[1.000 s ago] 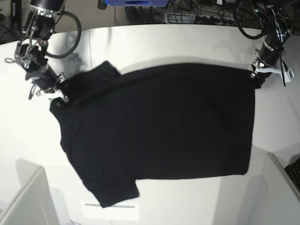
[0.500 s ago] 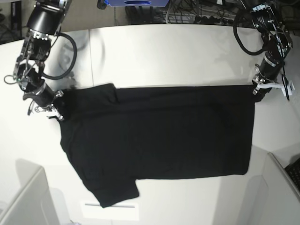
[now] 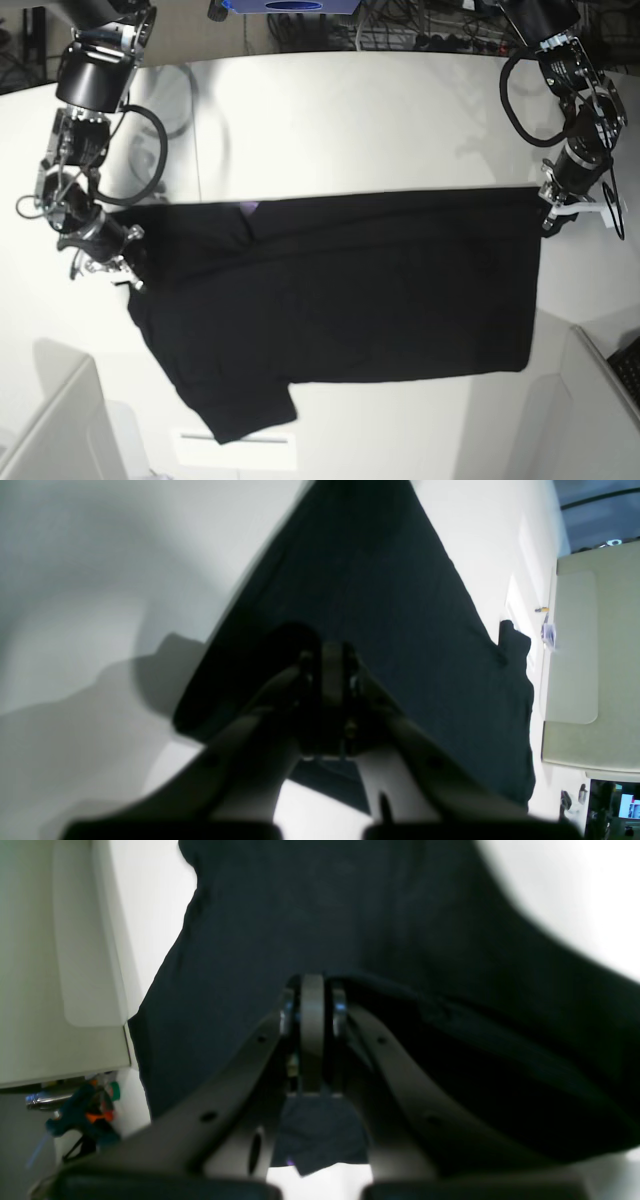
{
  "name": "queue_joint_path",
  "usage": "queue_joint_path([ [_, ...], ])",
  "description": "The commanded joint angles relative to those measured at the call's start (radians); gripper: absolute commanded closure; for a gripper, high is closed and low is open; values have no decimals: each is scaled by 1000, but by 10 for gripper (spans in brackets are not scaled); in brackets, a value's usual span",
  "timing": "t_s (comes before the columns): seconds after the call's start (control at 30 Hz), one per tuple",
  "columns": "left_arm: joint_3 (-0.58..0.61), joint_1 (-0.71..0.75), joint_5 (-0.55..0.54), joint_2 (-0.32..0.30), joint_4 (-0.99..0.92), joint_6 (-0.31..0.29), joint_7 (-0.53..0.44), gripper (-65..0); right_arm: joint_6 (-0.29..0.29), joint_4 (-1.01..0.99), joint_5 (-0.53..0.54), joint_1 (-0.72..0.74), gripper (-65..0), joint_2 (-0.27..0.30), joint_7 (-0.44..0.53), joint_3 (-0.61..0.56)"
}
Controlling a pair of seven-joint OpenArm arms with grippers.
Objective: Fold the T-shirt properly
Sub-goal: 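Lift the shirt with both grippers and drag it toward the arms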
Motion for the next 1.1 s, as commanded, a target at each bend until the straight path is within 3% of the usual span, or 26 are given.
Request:
queue_joint_path([
  [0.0, -2, -21, -16, -13, 16, -8, -14, 0, 9, 3, 14, 30, 0, 18, 16, 6],
  [0.2, -2, -64, -16, -15, -16, -5, -14, 0, 9, -49, 12, 71, 0, 18, 16, 6],
  [0.4, -2, -83, -16, -18, -76, -5, -19, 0, 13, -49, -120, 103, 0, 5, 16, 6],
  [0.83, -2, -146, -14, -38, -119, -5, -14, 0, 13, -49, -126, 130, 0, -13, 16, 4],
  [1.07, -2, -155, 59, -30, -119, -7, -14, 0, 13, -94, -126, 145, 0, -11, 48, -62],
])
